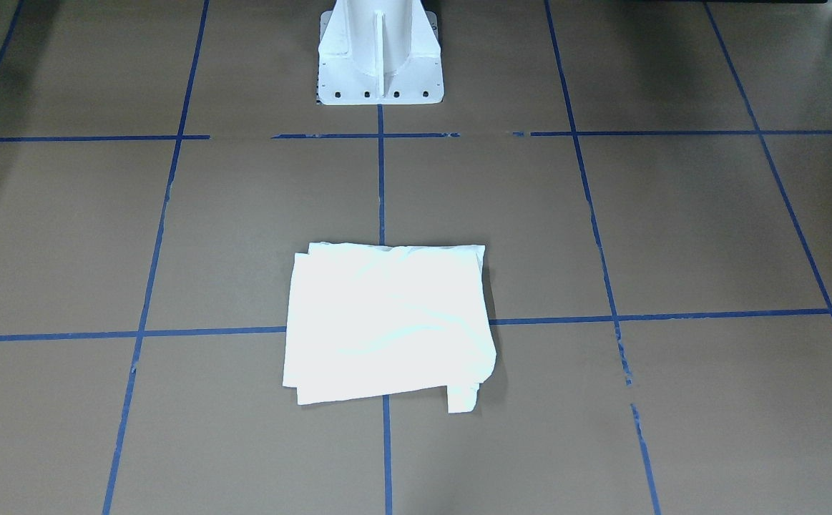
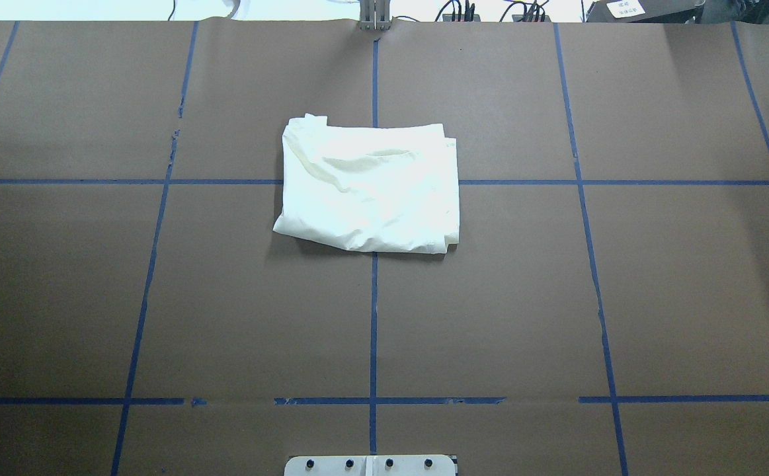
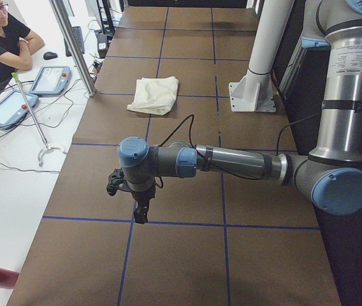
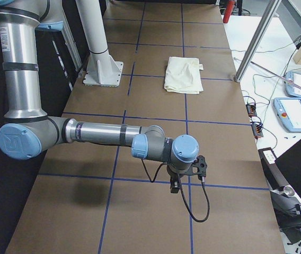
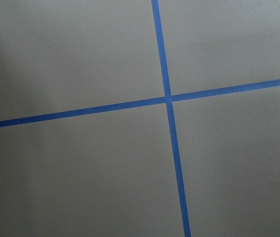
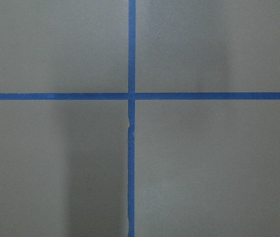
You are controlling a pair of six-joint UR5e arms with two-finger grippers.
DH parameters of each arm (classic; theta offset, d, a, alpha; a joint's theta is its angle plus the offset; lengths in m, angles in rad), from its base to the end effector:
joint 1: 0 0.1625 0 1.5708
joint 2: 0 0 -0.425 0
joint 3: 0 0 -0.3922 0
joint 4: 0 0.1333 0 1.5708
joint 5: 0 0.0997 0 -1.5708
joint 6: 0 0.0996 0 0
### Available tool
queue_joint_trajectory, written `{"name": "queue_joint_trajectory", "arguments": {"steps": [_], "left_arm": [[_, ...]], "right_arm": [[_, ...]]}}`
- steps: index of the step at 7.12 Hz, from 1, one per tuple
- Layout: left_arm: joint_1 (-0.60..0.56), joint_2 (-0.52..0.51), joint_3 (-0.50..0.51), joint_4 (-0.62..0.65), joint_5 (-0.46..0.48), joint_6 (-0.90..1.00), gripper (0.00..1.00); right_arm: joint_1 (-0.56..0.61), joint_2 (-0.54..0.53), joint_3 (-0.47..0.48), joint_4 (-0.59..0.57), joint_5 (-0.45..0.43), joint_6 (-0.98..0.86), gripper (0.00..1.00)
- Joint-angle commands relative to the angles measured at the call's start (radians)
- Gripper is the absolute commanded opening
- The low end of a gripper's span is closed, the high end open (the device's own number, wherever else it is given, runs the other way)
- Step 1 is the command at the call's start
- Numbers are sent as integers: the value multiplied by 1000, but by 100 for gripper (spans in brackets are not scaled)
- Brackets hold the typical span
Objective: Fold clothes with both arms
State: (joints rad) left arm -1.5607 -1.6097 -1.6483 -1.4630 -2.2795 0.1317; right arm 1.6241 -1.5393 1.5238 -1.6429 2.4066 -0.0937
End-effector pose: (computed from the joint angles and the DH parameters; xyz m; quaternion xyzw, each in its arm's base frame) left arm -0.0634 -0.5071 0.6164 0.0251 0.3461 0.0679 0.9354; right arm 0.0859 -0.4951 0.6686 -0.0101 -0.4073 -0.0007 0.9132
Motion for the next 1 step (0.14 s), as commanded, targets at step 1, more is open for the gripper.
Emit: {"name": "queue_joint_trajectory", "arguments": {"steps": [1], "left_arm": [[1, 1, 1, -3, 0, -1, 100]], "right_arm": [[0, 1, -1, 0, 0, 0, 100]]}}
